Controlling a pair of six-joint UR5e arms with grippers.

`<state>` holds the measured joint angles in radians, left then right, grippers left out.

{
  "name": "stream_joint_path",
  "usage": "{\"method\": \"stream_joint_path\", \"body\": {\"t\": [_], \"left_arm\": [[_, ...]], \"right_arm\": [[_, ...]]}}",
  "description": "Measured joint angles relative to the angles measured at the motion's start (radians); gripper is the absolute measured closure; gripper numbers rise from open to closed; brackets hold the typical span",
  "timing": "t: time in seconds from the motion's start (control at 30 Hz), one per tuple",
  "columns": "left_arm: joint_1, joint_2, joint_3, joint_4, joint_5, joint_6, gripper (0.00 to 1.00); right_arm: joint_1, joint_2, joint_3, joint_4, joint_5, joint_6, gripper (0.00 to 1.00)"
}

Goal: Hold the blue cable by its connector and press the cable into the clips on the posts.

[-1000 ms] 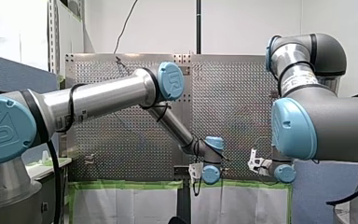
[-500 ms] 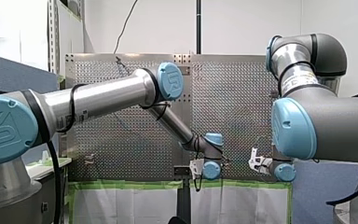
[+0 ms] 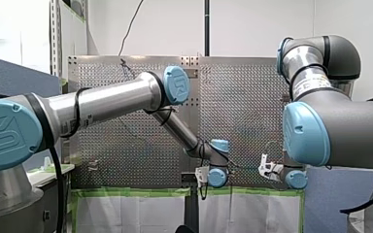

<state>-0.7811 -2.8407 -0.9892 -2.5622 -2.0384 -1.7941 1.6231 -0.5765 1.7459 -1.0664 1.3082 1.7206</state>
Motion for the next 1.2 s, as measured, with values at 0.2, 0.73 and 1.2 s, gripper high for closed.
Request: {"method": "stream_joint_path", "body": {"t": [0.2, 0.73, 1.2], "left_arm": [[0.016, -0.001, 0.011, -0.003, 0.029, -0.001, 1.00], [0.054, -0.005, 0.028, -0.020, 0.090, -0.001, 1.00], [0.076, -0.084, 0.056, -0.081, 0.117, -0.001, 1.00]], "right_arm": [[0.005, 0.001, -0.016, 0.001, -0.001, -0.001, 1.00], [0.020, 0.048, -0.074, 0.054, 0.002, -0.042, 1.00], [0.015, 0.051, -0.104, 0.074, 0.003, -0.033, 1.00]]}}
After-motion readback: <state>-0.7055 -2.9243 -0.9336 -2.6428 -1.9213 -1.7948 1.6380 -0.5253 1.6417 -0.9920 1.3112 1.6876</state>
